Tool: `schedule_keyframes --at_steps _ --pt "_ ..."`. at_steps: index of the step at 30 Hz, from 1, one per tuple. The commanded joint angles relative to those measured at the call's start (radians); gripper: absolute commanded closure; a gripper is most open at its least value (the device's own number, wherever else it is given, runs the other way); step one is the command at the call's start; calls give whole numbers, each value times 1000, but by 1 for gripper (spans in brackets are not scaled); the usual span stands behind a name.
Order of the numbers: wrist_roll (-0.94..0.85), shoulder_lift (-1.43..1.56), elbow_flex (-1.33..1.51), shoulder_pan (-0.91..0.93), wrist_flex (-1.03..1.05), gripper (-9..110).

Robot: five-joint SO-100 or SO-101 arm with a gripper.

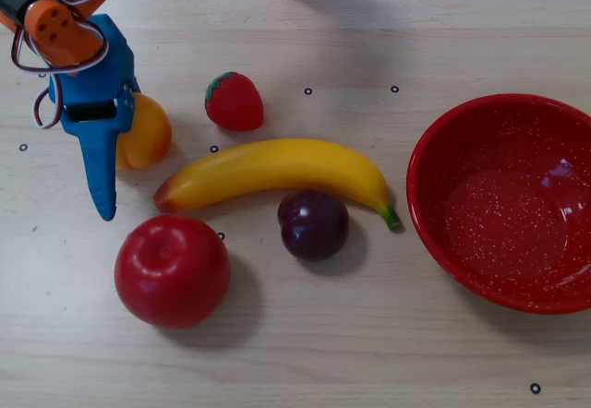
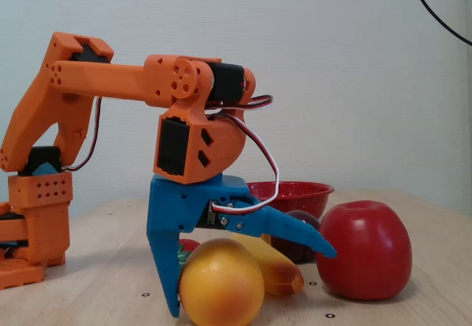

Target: Put the peach in the red bowl.

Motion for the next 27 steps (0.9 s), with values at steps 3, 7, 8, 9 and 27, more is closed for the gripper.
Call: schedule_keyframes --at_steps 3,7,8,9,27 --pt "-37 34 -77 43 15 31" --pt "-37 29 -77 38 25 31" --pt "-37 28 -77 37 26 31" --pt "-40 26 -77 37 28 31" --pt "-89 31 -71 20 12 34"
